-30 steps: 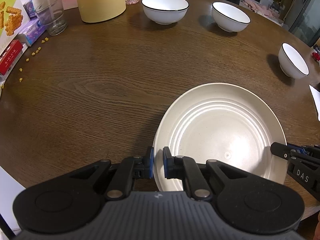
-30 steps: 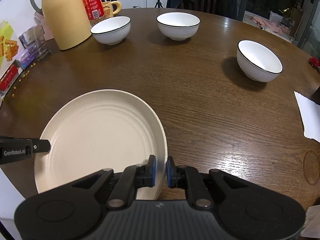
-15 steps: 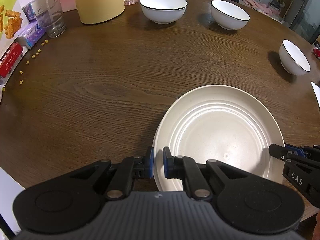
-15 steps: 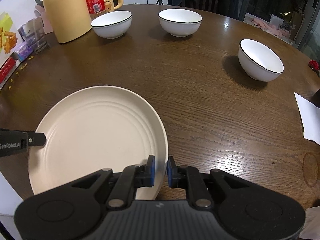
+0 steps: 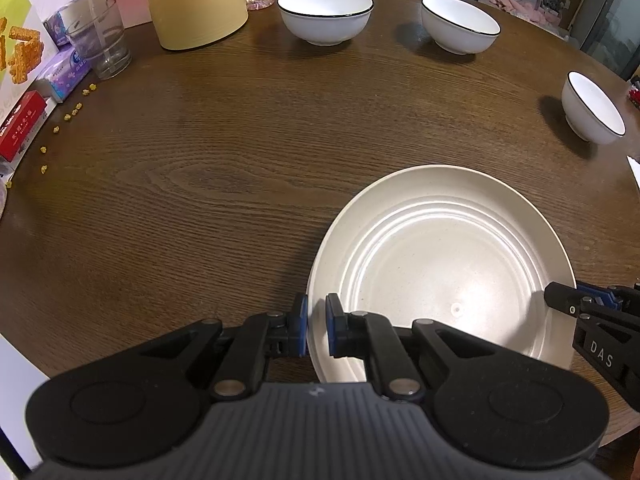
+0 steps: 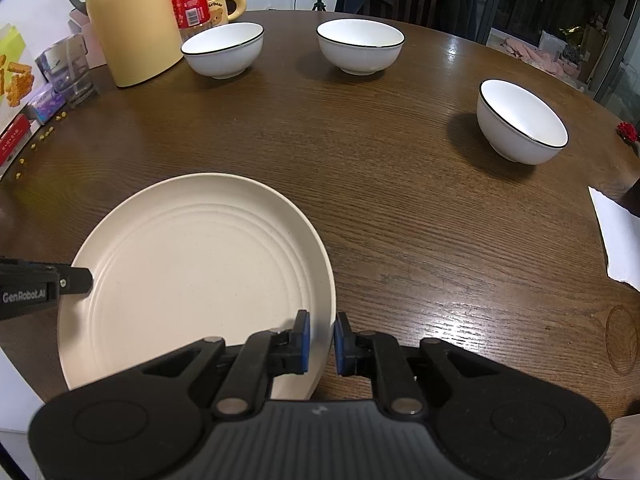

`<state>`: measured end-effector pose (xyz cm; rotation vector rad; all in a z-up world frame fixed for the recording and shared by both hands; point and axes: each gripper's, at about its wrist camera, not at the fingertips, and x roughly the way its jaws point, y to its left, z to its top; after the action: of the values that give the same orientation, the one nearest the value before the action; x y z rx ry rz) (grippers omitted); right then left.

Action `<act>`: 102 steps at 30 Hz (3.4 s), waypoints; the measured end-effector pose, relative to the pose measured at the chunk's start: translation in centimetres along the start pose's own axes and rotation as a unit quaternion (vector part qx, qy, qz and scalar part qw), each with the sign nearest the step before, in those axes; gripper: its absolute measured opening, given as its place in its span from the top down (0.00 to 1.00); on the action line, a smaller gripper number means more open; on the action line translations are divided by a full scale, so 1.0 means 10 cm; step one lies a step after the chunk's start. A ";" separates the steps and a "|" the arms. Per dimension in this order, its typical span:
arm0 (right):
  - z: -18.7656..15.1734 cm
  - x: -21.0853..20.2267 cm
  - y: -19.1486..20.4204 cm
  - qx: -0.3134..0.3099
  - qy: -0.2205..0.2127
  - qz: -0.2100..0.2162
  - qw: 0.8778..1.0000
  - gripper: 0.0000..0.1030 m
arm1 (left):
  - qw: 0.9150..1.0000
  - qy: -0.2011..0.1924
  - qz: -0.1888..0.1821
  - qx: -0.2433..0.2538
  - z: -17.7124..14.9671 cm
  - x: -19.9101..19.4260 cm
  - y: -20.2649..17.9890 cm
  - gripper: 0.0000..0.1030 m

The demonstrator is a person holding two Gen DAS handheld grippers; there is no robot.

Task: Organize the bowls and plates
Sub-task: 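Lower the held cream plate onto the stacked plates with both tools, then open both tools to release the cream plate on the stack, then move both open tools toward the white bowl beside the thermos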

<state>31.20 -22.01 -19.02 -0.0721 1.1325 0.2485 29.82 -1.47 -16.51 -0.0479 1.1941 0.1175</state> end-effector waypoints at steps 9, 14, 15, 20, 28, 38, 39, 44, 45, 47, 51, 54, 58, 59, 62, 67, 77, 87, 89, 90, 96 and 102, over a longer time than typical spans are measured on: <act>0.00 -0.01 -0.01 0.004 -0.002 0.000 1.000 0.89 | 1.000 0.000 0.003 0.002 -0.01 0.01 -0.01 0.90; 0.01 -0.01 -0.01 0.008 -0.001 0.001 1.000 0.89 | 1.000 0.004 0.001 0.001 0.00 0.02 -0.01 0.89; 0.01 -0.01 -0.02 0.009 0.000 0.002 1.000 0.89 | 1.000 0.005 0.002 0.001 0.00 0.02 -0.01 0.89; 0.02 0.00 -0.04 0.014 0.001 0.006 1.000 0.89 | 1.000 0.005 0.002 0.001 0.01 0.02 -0.01 0.89; 0.04 -0.01 -0.05 0.021 0.004 0.008 1.000 0.85 | 1.000 0.008 -0.002 -0.004 0.01 0.03 0.01 0.84; 0.09 -0.10 -0.14 0.039 -0.002 0.024 0.999 0.29 | 1.000 -0.015 -0.015 -0.009 0.01 -0.10 0.05 0.40; 0.09 -0.12 -0.15 0.041 -0.003 0.024 0.999 0.26 | 1.000 -0.018 -0.018 -0.010 0.01 -0.12 0.05 0.30; 0.09 -0.16 -0.20 0.053 -0.004 0.029 0.998 0.08 | 0.999 -0.044 -0.027 -0.013 0.02 -0.24 0.06 0.00; 0.09 -0.16 -0.21 0.057 -0.003 0.031 0.998 0.06 | 0.998 -0.049 -0.030 -0.016 0.02 -0.26 0.06 0.00; 0.09 -0.17 -0.23 0.067 -0.001 0.035 0.997 0.00 | 0.997 -0.057 -0.038 -0.020 0.03 -0.30 0.08 0.00; 0.07 -0.21 -0.26 0.081 -0.002 0.038 0.996 0.00 | 0.997 -0.061 -0.040 -0.025 0.04 -0.35 0.11 0.00; 0.06 -0.26 -0.26 0.087 -0.007 0.039 0.995 0.00 | 0.997 -0.067 -0.040 -0.027 0.05 -0.40 0.15 0.00; 0.05 -0.32 -0.24 0.092 -0.013 0.038 0.995 0.00 | 0.996 -0.075 -0.039 -0.030 0.05 -0.48 0.22 0.00; 0.05 -0.35 -0.23 0.093 -0.014 0.039 0.995 0.00 | 0.996 -0.077 -0.040 -0.031 0.06 -0.50 0.24 0.00; 0.05 -0.43 -0.19 0.095 -0.021 0.039 0.995 0.00 | 0.995 -0.086 -0.042 -0.033 0.06 -0.58 0.30 0.00; 0.04 -0.59 -0.10 0.099 -0.036 0.043 0.994 0.00 | 0.994 -0.099 -0.043 -0.032 0.05 -0.69 0.45 0.00; 0.02 -0.88 0.12 0.114 -0.066 0.045 0.990 0.00 | 0.990 -0.135 -0.041 -0.024 0.07 -0.97 0.76 0.00; 0.17 -1.15 0.24 0.114 -0.089 0.059 0.988 0.00 | 0.985 -0.166 -0.039 -0.029 0.20 -1.27 0.90 0.00; 0.23 -1.19 0.23 0.111 -0.094 0.065 0.987 0.00 | 0.984 -0.174 -0.036 -0.035 0.24 -1.33 0.92 0.00; 0.27 -1.20 0.23 0.109 -0.097 0.068 0.987 0.00 | 0.983 -0.177 -0.034 -0.037 0.27 -1.34 0.92 0.00; 0.54 -1.21 0.17 0.102 -0.093 0.084 0.987 0.00 | 0.981 -0.185 -0.014 -0.051 0.46 -1.44 0.90 0.00; 0.86 -1.14 0.12 0.082 -0.079 0.102 0.988 0.00 | 0.981 -0.186 0.003 -0.062 0.66 -1.47 0.81 0.00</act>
<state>34.02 -21.06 -4.98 0.2087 0.9982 0.3364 29.69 6.22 -0.24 -0.1262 0.8130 0.1960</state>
